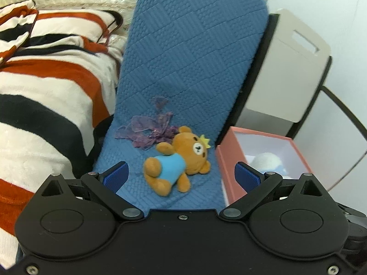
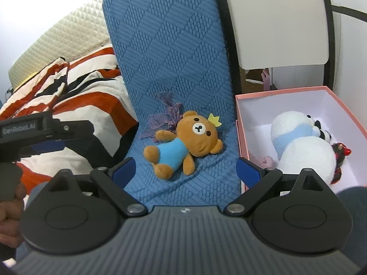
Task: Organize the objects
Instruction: 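Move both grippers toward the brown teddy bear and purple ribbon scrunchie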
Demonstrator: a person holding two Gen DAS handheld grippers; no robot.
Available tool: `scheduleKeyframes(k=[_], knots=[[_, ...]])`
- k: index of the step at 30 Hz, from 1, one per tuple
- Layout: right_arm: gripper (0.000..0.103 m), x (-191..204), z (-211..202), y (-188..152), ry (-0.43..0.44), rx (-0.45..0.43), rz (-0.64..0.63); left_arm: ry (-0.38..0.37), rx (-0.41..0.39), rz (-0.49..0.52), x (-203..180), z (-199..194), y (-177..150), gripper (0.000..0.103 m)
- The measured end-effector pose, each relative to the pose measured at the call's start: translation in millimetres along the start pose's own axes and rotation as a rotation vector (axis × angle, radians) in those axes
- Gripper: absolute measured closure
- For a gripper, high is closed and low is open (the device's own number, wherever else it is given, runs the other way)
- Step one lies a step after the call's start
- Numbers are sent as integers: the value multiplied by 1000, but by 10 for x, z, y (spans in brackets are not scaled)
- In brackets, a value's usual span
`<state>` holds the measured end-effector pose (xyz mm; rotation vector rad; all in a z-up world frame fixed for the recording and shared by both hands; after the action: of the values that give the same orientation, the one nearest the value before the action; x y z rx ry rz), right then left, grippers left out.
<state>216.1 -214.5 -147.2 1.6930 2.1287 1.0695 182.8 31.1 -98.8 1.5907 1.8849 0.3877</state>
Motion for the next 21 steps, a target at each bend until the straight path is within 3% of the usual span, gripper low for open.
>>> scheduleKeyframes(k=[11,21], knots=[[7,-147,686,-78,-9,41,-34,29,-13,-28,192,678,142,4],[7,-237,1140,-21,38,61,-6,30,10,-12,159,1351,364,4]])
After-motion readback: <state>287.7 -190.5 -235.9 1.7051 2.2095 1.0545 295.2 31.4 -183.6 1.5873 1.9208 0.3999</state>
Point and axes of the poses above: each gripper's, at about its wrist camera, not at the fingertips, and z roughly the way its jaws point, x to its left, y to its top, the point moved 5 cm from there along z, roughly the way its jaws point, and after that the axes turned 10 degrees about x, right-handed, at the moved point
